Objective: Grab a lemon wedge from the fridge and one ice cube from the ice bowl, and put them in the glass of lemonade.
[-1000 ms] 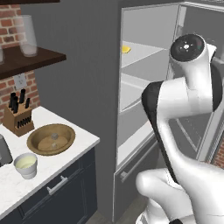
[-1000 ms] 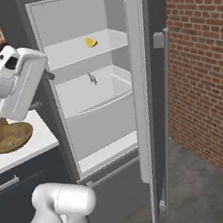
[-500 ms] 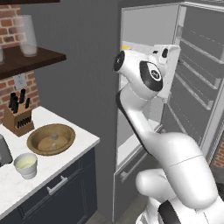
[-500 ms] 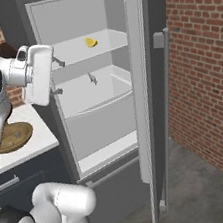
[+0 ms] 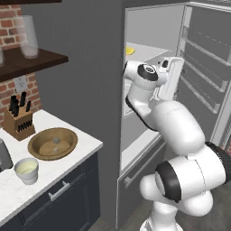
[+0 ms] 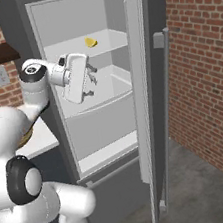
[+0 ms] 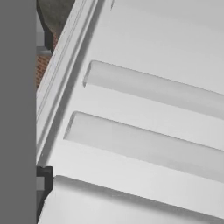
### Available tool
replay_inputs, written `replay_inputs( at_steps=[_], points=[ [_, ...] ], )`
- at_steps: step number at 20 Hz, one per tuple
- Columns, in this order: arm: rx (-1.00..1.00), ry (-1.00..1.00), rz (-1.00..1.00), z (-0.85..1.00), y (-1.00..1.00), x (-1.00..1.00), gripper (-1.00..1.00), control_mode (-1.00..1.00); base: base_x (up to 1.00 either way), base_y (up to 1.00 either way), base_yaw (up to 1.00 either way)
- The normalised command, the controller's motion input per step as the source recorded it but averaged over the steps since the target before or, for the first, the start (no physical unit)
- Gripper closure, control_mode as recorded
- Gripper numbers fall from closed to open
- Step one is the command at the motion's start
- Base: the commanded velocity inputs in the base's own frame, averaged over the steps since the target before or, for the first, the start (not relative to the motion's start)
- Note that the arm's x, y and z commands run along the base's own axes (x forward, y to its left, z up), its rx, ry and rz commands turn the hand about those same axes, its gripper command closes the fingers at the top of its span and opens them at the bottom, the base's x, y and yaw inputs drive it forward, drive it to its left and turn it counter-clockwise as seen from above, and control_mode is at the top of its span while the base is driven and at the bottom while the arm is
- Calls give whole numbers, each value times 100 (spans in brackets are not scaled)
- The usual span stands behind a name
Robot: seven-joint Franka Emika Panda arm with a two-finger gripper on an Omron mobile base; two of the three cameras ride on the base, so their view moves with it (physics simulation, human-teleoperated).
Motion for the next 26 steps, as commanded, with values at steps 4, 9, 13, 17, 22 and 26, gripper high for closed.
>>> replay_inputs(
  at_steps=[4, 9, 13, 17, 22, 26],
  points=[
    [0, 1, -23, -5, -70, 26, -100, -100, 0, 0, 0],
    [0, 0, -21, 1, -54, 0, -100, -100, 0, 0, 0],
    [0, -3, -18, 0, -56, -7, -100, -100, 0, 0, 0],
    [0, -8, -2, 0, -53, -12, -100, -100, 0, 0, 0],
    [0, -9, 5, -16, -84, -33, -100, -100, 0, 0, 0],
    [0, -5, 5, -21, -84, -18, -100, -100, 0, 0, 0]
  ],
)
